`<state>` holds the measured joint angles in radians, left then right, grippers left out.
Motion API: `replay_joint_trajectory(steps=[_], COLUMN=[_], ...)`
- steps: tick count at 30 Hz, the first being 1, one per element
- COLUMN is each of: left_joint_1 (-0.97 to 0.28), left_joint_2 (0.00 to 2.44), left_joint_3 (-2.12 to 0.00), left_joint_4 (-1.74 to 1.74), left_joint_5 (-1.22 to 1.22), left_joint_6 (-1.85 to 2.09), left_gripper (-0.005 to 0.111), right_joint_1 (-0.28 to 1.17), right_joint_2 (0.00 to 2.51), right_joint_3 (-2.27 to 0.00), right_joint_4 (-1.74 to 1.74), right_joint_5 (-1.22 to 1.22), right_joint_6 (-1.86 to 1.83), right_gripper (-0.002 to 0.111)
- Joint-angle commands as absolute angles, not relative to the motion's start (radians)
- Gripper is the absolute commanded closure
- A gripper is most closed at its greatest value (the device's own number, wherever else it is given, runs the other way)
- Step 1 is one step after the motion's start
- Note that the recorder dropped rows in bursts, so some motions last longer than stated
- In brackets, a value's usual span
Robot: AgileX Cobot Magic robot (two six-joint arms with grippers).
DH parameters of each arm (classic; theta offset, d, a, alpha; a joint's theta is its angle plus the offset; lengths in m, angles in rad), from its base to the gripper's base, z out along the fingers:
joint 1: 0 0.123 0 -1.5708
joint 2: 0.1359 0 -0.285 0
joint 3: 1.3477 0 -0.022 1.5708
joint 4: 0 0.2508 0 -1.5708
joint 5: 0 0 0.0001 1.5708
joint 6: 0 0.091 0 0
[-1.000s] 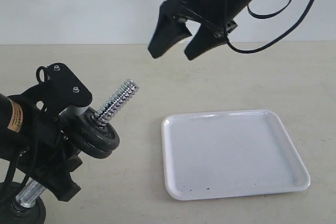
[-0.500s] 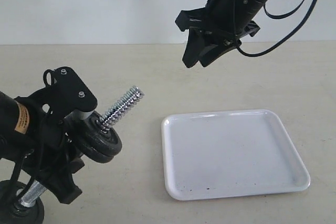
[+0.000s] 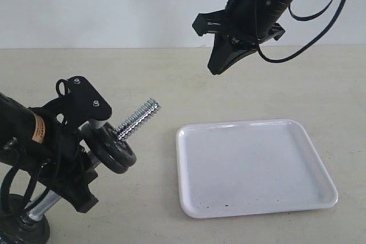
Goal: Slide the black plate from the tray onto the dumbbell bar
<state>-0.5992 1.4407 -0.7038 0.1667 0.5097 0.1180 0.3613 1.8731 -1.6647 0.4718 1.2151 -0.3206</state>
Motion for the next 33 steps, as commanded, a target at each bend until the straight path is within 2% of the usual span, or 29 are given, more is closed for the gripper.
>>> replay_joint_trajectory(steps=[1,11,19,33], left_joint_1=[-0.559,-0.545,-0.516,-0.449], left_joint_2=[1.427,1.482,1.532,1.553], left_joint_3=[-0.743,-0.743,-0.743,-0.754], left_joint_4=[0.210,0.210,0.195,0.195], left_joint_5=[0.071,0.043,0.042,-0.014], left_joint_6=[0.135,0.135,0.120,-0.104], left_gripper=[0.102,0.102,0.102,0.102], right_joint_1=[0.358,0.358,0.358,0.358], right_joint_2=[1.861,1.861,1.861,1.861], right_joint_3=[-1.602,-1.402,-1.293,-1.265], right_joint_4=[0.465,0.467,0.488,0.548], right_joint_5=[1.221,1.221,1.110,1.072], right_joint_6=[-0.325,-0.379,-0.402,-0.437], right_gripper=[0.108,0.108,0.108,0.108])
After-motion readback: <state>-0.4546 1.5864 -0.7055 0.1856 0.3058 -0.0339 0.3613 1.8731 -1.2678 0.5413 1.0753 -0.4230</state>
